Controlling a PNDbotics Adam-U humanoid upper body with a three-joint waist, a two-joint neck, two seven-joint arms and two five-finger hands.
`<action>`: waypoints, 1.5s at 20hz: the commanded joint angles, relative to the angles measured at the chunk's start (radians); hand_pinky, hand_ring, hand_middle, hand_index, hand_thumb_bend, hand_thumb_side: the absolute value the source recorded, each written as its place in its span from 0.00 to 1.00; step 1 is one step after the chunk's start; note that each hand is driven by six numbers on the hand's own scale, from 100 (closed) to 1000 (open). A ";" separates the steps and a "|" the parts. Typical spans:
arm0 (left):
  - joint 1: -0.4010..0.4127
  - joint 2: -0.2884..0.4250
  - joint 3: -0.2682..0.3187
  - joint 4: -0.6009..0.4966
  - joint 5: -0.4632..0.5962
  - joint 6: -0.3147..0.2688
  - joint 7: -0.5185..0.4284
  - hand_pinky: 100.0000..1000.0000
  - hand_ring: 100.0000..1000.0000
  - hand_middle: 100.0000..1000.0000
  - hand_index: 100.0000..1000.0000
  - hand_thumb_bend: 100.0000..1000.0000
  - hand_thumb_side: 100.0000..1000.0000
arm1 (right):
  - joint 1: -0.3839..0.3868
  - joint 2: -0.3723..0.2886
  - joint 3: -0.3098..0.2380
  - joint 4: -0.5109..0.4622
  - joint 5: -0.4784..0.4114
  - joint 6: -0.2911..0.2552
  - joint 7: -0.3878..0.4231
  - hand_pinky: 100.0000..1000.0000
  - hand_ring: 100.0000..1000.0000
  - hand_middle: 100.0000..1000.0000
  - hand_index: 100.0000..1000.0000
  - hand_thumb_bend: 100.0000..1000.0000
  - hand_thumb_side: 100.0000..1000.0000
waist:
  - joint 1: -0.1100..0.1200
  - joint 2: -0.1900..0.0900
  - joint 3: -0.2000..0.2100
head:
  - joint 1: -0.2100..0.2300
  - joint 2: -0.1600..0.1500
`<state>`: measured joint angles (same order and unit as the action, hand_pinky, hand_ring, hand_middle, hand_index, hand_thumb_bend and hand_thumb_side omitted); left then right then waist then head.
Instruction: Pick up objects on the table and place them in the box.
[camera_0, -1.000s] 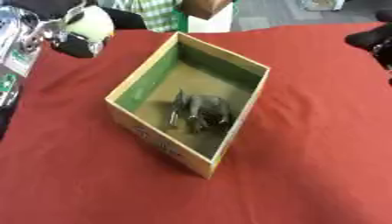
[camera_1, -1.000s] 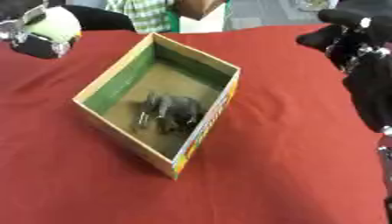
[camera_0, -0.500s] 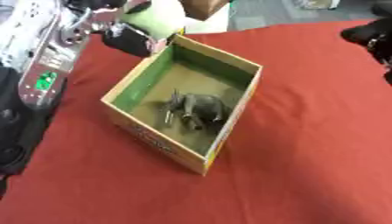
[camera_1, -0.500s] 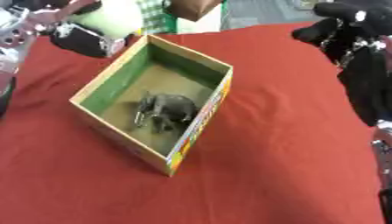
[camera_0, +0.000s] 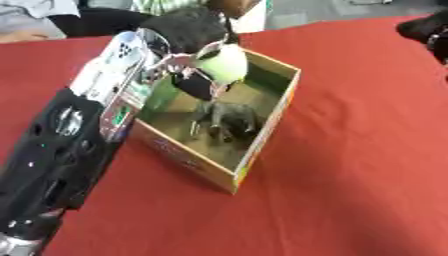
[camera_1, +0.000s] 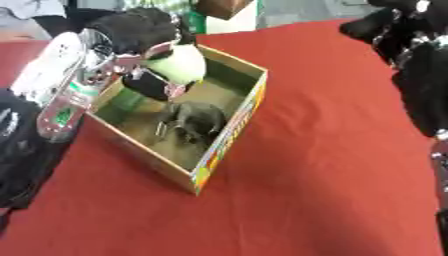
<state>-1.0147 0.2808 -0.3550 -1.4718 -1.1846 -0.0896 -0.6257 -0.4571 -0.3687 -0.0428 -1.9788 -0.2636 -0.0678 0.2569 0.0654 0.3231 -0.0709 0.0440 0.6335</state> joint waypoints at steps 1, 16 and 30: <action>-0.012 -0.007 0.000 0.032 -0.045 -0.001 -0.008 0.13 0.45 0.41 0.48 0.00 0.16 | -0.008 -0.004 -0.003 -0.021 -0.009 0.003 0.000 0.88 0.75 0.56 0.83 0.00 1.00 | -0.006 -0.027 -0.002 | 0.007 0.011; -0.019 -0.031 -0.001 0.090 -0.154 -0.044 -0.073 0.64 0.93 0.89 0.99 0.37 1.00 | -0.003 -0.003 -0.002 -0.021 -0.005 0.005 0.004 0.88 0.75 0.55 0.83 0.00 1.00 | -0.008 -0.024 0.002 | 0.004 0.006; -0.010 -0.018 0.035 0.052 -0.139 0.010 -0.016 0.75 1.00 0.97 1.00 0.29 1.00 | -0.005 -0.005 -0.003 -0.021 -0.006 0.000 0.003 0.88 0.74 0.55 0.83 0.00 1.00 | -0.015 -0.024 0.009 | 0.000 0.001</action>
<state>-1.0110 0.2463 -0.3355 -1.3913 -1.3396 -0.0863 -0.6555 -0.4494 -0.3574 -0.0427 -1.9788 -0.2661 -0.0649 0.2591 0.0580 0.3190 -0.0621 0.0474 0.6338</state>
